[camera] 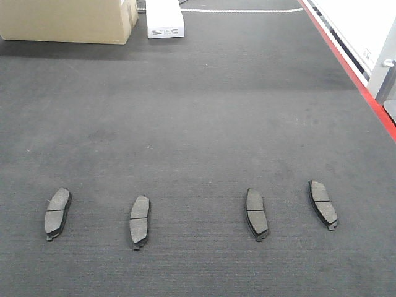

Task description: Move and align brake pads A on conveyor

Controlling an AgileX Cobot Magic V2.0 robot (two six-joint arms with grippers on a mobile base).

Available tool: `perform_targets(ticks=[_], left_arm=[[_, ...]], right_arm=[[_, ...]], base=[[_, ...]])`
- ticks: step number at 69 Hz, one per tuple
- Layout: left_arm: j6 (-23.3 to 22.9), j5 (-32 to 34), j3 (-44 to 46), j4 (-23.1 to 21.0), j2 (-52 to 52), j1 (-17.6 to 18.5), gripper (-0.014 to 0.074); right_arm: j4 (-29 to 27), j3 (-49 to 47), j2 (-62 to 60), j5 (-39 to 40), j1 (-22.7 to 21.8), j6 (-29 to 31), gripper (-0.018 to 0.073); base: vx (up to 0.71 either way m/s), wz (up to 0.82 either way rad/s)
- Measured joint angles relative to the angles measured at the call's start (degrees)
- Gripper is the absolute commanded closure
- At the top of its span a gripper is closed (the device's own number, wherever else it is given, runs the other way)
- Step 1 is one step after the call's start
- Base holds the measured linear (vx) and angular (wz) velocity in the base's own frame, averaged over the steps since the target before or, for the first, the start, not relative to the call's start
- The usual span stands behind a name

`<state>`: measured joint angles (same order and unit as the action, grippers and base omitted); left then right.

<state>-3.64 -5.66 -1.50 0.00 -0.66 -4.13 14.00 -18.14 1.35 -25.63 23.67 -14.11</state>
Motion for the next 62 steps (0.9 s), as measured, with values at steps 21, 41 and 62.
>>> perform_targets(ticks=[21, 41, 62], left_arm=[[0.00, 0.12, 0.00, 0.00, 0.00, 0.00, 0.0602], [0.00, 0.23, 0.00, 0.00, 0.00, 0.00, 0.0602], [0.00, 0.23, 0.00, 0.00, 0.00, 0.00, 0.0602]], right_arm=[[-0.09, 0.10, 0.00, 0.08, -3.24, 0.22, 0.0569], [-9.57, 7.61, 0.00, 7.86, -21.97, 11.99, 0.0569], [-10.21, 15.74, 0.00, 16.34, -25.10, 16.07, 0.0569]], base=[[0.00, 0.00], [0.00, 0.00], [0.00, 0.00]])
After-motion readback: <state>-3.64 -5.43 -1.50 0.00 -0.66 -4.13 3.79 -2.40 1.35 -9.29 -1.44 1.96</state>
